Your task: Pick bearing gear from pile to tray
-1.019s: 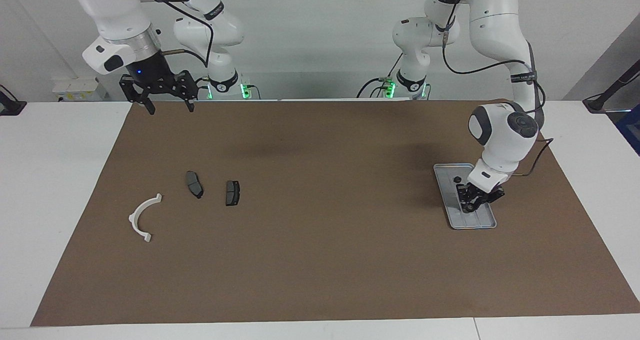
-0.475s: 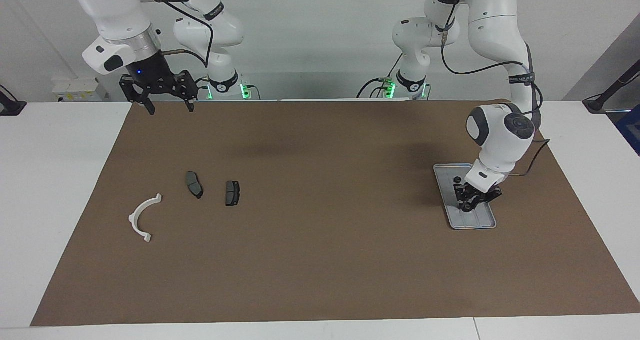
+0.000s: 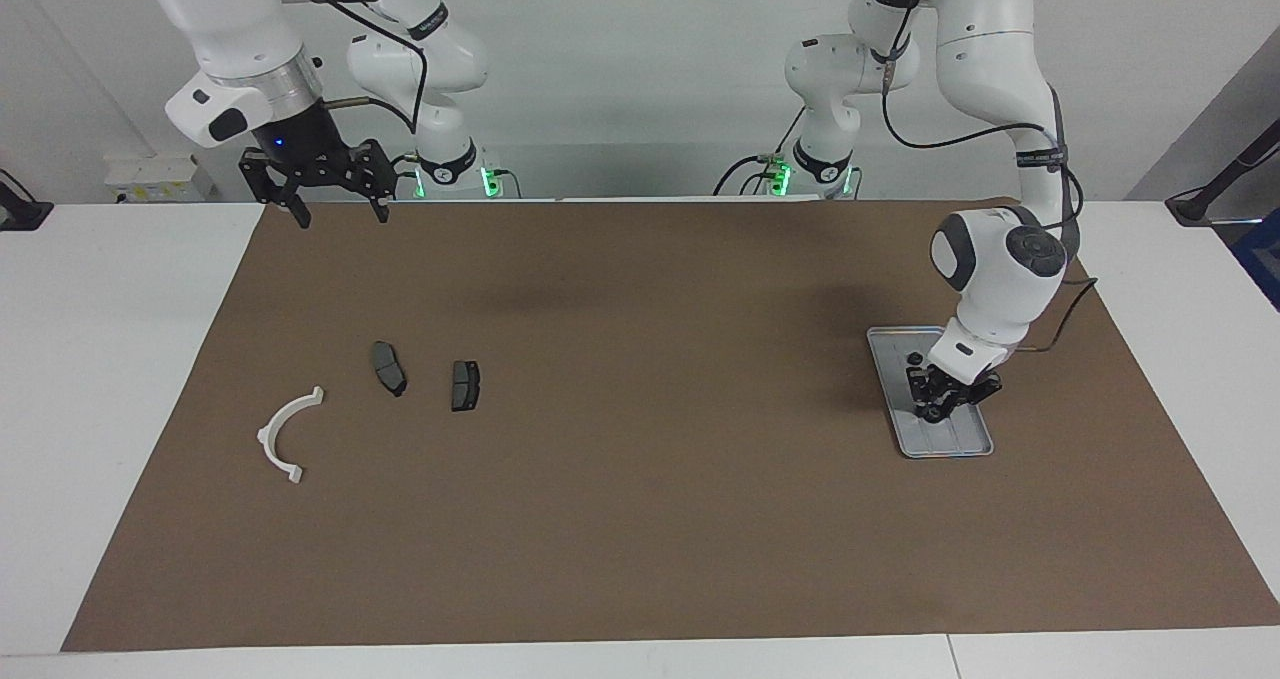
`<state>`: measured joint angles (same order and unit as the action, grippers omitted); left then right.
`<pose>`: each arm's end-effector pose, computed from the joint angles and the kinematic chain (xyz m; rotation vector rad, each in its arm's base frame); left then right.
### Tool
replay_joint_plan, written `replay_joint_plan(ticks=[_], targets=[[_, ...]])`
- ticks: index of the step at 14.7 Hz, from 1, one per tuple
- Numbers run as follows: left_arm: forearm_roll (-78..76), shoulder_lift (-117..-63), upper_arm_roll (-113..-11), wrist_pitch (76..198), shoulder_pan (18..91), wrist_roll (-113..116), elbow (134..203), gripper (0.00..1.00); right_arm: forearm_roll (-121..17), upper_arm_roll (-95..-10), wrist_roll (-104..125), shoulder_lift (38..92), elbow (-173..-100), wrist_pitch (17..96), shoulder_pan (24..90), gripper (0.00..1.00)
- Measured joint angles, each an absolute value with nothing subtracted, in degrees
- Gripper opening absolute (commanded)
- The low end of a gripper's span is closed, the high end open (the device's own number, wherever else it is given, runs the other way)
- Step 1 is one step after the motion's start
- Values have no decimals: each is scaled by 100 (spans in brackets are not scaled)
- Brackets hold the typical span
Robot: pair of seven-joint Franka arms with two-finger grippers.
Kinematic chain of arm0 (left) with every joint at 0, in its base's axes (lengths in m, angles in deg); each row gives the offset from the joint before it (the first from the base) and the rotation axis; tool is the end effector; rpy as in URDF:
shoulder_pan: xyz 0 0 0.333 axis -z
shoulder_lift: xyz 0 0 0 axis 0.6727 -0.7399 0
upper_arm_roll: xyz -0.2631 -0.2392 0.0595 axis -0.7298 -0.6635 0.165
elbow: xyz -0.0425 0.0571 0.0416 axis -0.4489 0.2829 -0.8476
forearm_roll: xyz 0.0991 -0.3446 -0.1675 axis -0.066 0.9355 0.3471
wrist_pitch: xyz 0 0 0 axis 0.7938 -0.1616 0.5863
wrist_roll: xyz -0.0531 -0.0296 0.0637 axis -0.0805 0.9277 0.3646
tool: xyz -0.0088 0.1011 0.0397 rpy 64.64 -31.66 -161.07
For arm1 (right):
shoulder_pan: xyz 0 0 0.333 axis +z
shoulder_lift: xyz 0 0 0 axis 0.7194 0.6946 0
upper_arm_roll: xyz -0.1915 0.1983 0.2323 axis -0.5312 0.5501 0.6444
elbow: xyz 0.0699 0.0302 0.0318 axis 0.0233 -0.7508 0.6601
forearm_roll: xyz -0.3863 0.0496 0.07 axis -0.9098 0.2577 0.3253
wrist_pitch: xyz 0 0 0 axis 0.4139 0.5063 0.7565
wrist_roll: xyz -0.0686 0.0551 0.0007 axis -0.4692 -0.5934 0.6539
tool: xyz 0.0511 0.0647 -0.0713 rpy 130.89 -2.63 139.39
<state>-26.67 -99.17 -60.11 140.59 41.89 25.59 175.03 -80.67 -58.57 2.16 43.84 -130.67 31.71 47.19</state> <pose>0.6278 -0.0047 0.3375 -3.1110 0.2684 -0.1971 0.5228 0.0252 0.6676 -3.1089 -0.0413 -0.0359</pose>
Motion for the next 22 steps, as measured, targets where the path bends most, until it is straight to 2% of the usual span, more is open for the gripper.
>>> replay_joint_plan(ticks=[1, 2, 3, 4, 5, 10, 15, 17, 22], targets=[[-2667, -9917, -6011, 14059, 4189, 2559, 17504, 13, -8067, -5855, 216, 4384, -13067, 3171, 4719, 100], [-2667, -9917, -6011, 14060, 4189, 2559, 17504, 53, -8067, -5852, 216, 4384, -13067, 3171, 4719, 100], [-2667, -9917, -6011, 14060, 4189, 2559, 17504, 76, -8067, -5851, 216, 4384, -13067, 3171, 4719, 100], [-2667, -9918, -6009, 14061, 4189, 2559, 17506, 82, -8067, -5851, 216, 4382, -13067, 3171, 4719, 100], [-2667, -9918, -6008, 14063, 4189, 2559, 17508, 86, -8067, -5851, 216, 4380, -13067, 3171, 4719, 100], [-2667, -9906, -5981, 13997, 4188, 2559, 17372, 89, -8067, -5857, 216, 4359, -13064, 3171, 4715, 100], [-2663, -9648, -5938, 13330, 4160, 2170, 16572, 99, -8067, -5866, 216, 4359, -13064, 3171, 4714, 100], [-2662, -9211, -5936, 12894, 4144, 1701, 16332, 100, -8067, -5866, 216, 4359, -13064, 3171, 4715, 100], [-2662, -7574, -5939, 11128, 4142, 910, 16151, 100, -8067, -5865, 216, 4356, -13063, 3171, 4715, 100]])
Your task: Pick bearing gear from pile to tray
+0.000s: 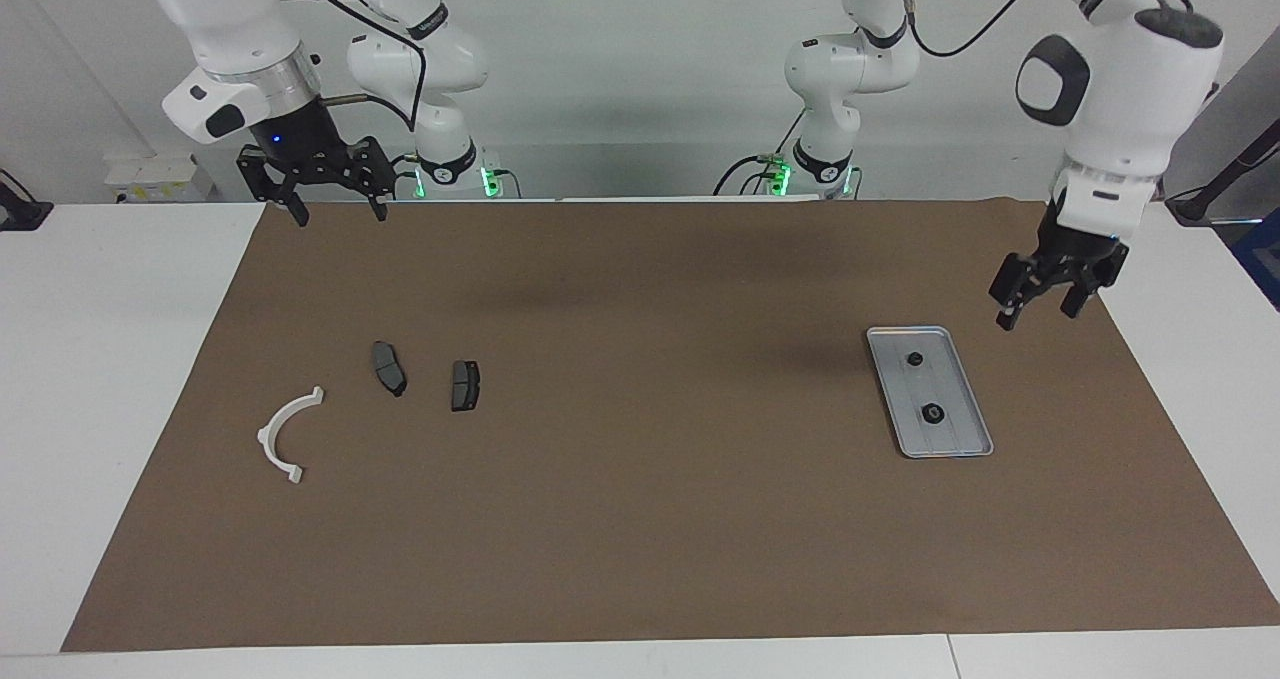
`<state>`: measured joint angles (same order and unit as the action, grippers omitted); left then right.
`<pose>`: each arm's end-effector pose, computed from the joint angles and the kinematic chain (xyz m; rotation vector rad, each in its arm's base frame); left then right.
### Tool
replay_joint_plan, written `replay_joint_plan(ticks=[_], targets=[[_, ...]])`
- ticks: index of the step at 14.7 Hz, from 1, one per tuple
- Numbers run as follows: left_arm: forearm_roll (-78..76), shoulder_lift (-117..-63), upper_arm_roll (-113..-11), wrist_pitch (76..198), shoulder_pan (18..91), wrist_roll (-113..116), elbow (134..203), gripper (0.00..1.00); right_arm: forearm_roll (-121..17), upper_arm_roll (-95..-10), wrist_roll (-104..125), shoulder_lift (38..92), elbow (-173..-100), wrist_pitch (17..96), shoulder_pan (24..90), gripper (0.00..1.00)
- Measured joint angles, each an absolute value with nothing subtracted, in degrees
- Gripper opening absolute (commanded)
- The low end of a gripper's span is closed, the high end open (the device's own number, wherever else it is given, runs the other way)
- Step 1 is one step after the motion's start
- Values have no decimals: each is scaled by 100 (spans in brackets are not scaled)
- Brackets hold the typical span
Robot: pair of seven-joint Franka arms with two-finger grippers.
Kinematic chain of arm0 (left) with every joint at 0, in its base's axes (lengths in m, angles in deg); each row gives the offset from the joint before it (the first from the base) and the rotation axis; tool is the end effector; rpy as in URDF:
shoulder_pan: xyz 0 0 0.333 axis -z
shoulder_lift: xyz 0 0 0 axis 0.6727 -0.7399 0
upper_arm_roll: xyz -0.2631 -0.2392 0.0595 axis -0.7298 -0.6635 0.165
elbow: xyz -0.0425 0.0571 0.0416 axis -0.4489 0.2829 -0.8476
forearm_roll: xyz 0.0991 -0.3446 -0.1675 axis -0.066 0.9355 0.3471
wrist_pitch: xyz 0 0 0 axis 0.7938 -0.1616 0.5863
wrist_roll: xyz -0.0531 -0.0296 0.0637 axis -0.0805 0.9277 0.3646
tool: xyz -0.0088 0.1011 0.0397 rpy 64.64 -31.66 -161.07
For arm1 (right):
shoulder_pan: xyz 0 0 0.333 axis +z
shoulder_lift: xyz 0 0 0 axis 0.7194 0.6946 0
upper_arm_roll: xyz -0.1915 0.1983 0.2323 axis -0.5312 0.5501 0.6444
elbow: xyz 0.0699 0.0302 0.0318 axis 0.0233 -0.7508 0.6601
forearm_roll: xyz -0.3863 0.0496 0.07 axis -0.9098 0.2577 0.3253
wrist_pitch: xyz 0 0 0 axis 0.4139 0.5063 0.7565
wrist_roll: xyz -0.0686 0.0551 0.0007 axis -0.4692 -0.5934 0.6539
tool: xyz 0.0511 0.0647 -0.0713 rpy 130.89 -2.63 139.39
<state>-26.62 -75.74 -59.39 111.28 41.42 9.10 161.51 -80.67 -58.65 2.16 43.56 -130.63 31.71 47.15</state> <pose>0.5600 0.0077 0.6459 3.1031 0.2199 0.4070 0.5213 0.0241 0.6705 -3.1086 -0.0382 -0.0447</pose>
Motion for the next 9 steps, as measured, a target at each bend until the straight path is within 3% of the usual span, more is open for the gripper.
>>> replay_joint_plan(ticks=[3, 9], targets=[[-2662, -7257, -5996, 9966, 4156, 905, 15735, 100, -8067, -5866, 216, 4356, -13063, 3171, 4714, 100], [-2662, -7812, -6069, 9656, 4330, 1069, 15601, 100, -8067, -5866, 216, 4355, -13063, 3171, 4714, 100]])
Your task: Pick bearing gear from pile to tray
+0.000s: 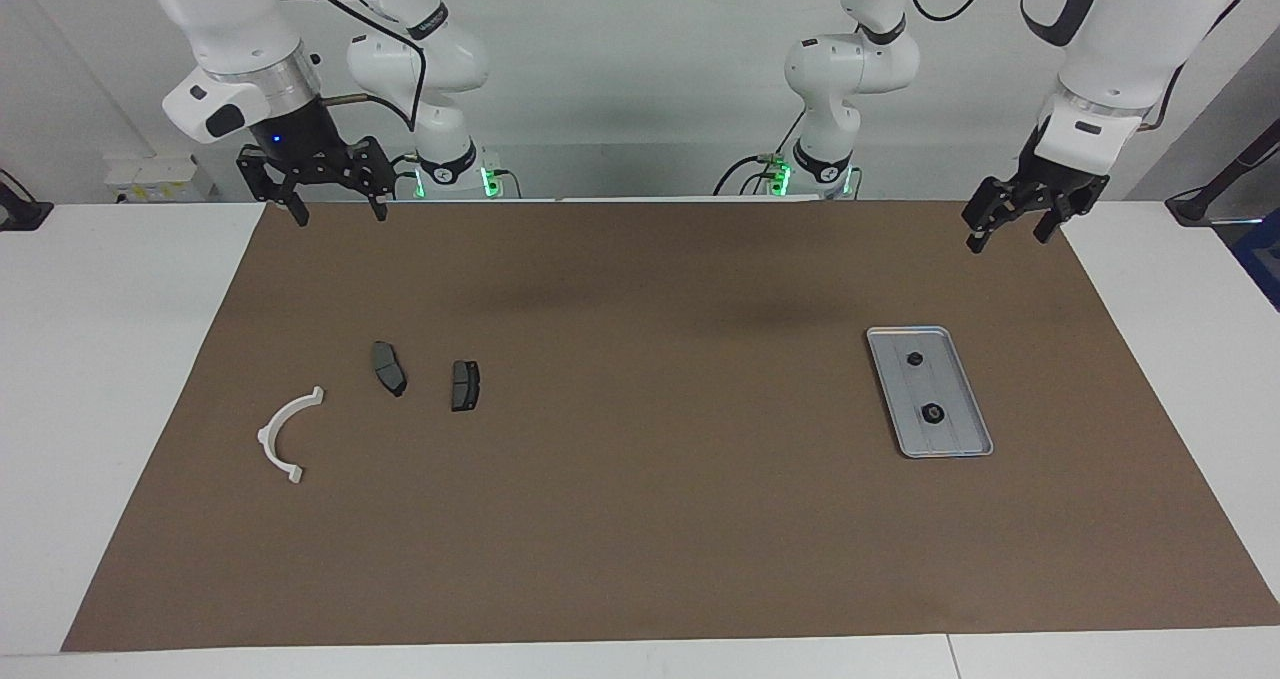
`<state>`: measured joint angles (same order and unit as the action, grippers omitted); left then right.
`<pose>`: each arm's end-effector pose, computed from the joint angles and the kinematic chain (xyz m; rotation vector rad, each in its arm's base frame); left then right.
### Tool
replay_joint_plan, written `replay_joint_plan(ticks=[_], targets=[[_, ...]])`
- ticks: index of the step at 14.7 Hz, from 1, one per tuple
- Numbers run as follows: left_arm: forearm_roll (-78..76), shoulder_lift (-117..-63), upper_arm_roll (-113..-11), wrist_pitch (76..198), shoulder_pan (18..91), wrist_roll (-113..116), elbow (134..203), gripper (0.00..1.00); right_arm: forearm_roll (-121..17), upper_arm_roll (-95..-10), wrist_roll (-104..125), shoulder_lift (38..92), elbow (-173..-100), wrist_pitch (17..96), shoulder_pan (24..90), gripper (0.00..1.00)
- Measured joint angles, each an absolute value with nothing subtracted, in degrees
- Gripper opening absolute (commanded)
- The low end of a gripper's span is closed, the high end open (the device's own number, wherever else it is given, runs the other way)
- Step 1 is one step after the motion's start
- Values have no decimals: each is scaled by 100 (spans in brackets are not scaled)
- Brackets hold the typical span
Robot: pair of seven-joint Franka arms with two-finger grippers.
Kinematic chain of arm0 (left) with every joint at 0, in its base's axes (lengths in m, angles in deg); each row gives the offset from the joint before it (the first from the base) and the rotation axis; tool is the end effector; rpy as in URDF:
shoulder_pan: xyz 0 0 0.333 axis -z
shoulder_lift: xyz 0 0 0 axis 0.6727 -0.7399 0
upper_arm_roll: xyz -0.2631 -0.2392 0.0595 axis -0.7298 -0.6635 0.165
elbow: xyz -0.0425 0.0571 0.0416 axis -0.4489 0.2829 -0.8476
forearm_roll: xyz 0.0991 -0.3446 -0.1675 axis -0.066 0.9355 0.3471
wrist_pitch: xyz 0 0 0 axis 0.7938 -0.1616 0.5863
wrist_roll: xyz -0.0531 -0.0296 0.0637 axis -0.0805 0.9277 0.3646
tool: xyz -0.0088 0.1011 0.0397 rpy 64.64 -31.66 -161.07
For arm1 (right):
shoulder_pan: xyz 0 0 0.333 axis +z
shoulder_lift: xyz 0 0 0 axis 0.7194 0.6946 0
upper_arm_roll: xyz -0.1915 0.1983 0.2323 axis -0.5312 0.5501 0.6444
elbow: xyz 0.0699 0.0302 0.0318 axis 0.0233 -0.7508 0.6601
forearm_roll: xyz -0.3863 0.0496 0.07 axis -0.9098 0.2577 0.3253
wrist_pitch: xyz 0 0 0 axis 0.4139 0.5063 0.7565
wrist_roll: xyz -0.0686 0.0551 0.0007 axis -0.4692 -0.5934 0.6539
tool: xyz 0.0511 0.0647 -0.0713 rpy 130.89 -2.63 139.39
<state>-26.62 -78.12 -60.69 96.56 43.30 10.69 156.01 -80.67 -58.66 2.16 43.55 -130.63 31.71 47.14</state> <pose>0.5536 -0.0230 0.6438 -3.1307 -0.0939 -0.0912 0.5212 0.0239 0.6706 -3.1086 -0.0376 -0.0449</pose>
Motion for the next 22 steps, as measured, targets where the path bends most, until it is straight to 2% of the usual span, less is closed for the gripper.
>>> replay_joint_plan(ticks=[22], targets=[[-2571, -7899, -6089, 9027, 4409, 1489, 15369, 100, -8067, -5871, 216, 4354, -13063, 3171, 4712, 100]])
